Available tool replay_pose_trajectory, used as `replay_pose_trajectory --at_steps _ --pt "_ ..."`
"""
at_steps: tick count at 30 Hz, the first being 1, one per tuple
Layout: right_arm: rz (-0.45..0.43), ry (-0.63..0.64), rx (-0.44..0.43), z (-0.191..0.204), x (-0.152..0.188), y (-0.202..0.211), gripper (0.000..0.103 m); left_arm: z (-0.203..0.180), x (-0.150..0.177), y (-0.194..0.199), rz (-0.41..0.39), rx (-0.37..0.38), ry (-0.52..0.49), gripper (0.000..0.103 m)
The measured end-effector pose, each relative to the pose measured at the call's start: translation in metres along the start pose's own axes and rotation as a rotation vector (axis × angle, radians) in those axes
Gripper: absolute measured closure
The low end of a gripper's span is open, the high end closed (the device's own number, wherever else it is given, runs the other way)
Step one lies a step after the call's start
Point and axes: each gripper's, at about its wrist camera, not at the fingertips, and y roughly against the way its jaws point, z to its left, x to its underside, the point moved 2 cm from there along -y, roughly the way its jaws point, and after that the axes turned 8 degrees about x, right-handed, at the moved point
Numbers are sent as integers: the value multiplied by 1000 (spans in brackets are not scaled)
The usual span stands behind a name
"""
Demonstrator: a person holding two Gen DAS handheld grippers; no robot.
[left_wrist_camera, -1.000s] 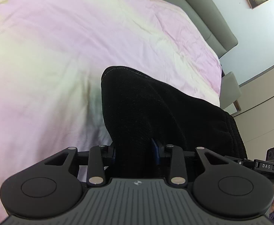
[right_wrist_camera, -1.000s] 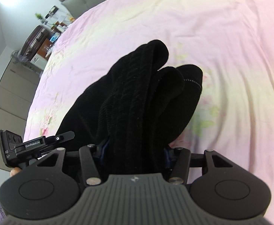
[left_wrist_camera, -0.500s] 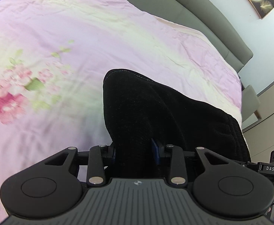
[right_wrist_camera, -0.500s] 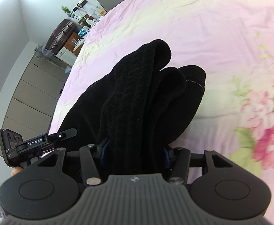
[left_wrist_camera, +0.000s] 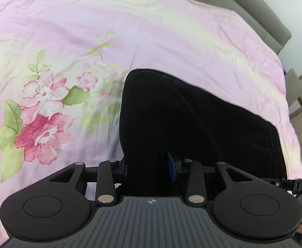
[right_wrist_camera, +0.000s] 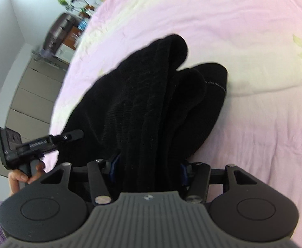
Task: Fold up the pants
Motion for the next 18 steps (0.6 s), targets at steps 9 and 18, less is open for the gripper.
replay_pose_trajectory --at_steps 9,18 --pt "28 49 127 13 -8 -20 33 -28 -4 5 32 -182 -118 32" --pt "-97 273 259 54 -7 42 28 -100 -5 84 -79 -332 -266 34"
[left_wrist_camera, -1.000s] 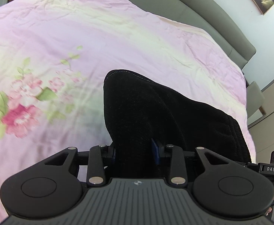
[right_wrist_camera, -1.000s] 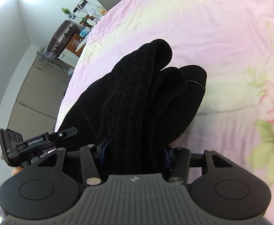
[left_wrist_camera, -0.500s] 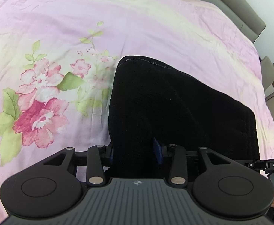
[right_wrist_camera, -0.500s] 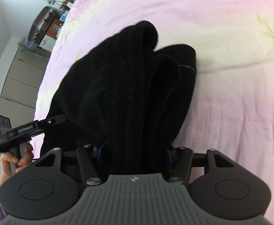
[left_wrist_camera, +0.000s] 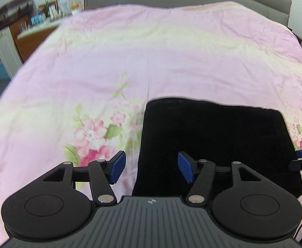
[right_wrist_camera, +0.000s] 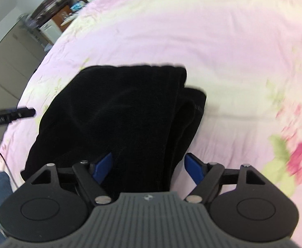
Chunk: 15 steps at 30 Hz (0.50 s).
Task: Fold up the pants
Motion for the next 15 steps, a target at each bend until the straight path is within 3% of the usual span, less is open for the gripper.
replay_pose_trajectory --at_steps 6,13,15 --pt "-178 164 -7 26 2 82 25 -48 -16 77 -51 -98 -134 34" --pt "-378 271 -19 50 33 173 19 -111 0 138 -175 -105 -261 34" --pt "-421 277 -29 52 46 192 12 -126 10 148 -215 -112 -269 34"
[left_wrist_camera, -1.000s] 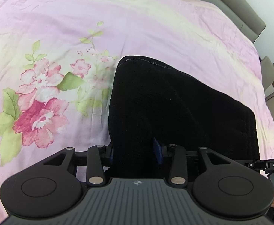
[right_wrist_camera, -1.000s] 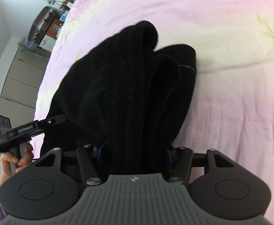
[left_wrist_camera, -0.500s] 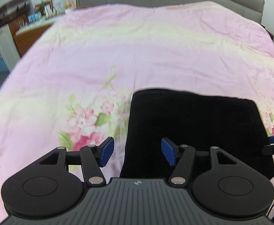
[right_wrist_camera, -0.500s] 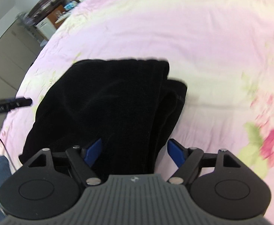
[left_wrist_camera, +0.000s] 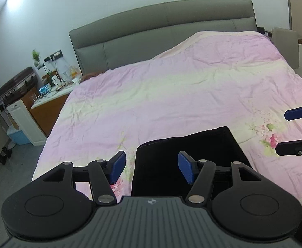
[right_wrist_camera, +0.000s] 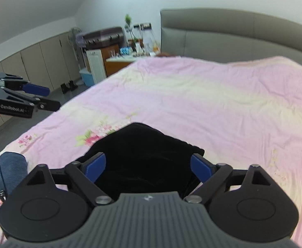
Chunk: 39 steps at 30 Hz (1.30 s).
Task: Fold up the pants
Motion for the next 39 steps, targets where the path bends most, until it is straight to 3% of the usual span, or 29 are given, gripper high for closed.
replay_pose_trajectory --at_steps 6,11,17,23,31,39 --pt "-141 23 48 13 25 65 5 -43 20 35 -107 -64 18 32" --pt "-197 32 64 24 49 97 5 -76 42 57 -197 -134 63 24" --pt "-278 42 157 35 79 124 5 -107 74 60 -238 -136 160 16" --pt "-291 63 216 43 109 117 5 -124 96 41 -186 -124 175 14" --pt "-159 40 225 33 143 72 5 -122 122 1 -38 -107 248 14" --pt "-47 -1 224 22 152 30 5 -119 143 -29 84 -79 306 14"
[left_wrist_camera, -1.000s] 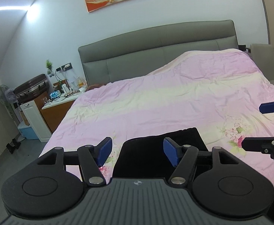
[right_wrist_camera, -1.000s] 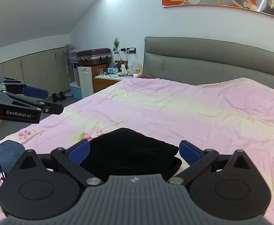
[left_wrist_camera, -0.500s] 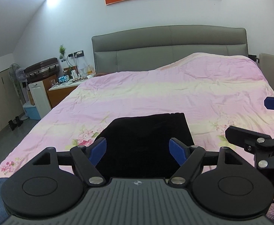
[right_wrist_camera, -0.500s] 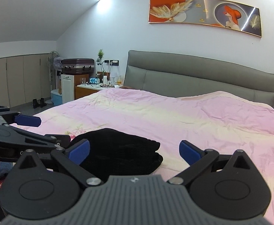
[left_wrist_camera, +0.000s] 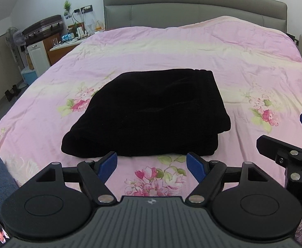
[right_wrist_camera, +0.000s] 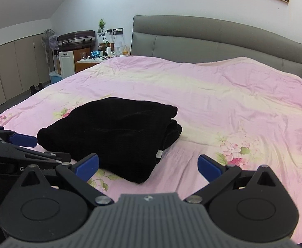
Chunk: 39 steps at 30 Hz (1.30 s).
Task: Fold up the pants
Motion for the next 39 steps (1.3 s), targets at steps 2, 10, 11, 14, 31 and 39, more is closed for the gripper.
replay_pose_trajectory --at_steps 2,10,11,14,31,39 --pt "22 -11 -1 0 2 -6 5 1 1 -2 16 5 6 14" --pt "19 -32 -7 -5 1 -7 5 0 0 -3 30 7 18 14" --pt "16 -33 -12 -5 1 -7 5 0 -2 -3 29 7 16 14" --pt "10 -31 -17 -5 -1 -4 5 -1 -3 -1 23 8 13 14" --pt "-20 -15 -25 -3 -2 3 5 -2 -9 7 2 9 10 14" --pt "-32 -11 -24 -4 -3 8 5 -3 -11 9 -3 10 5 14"
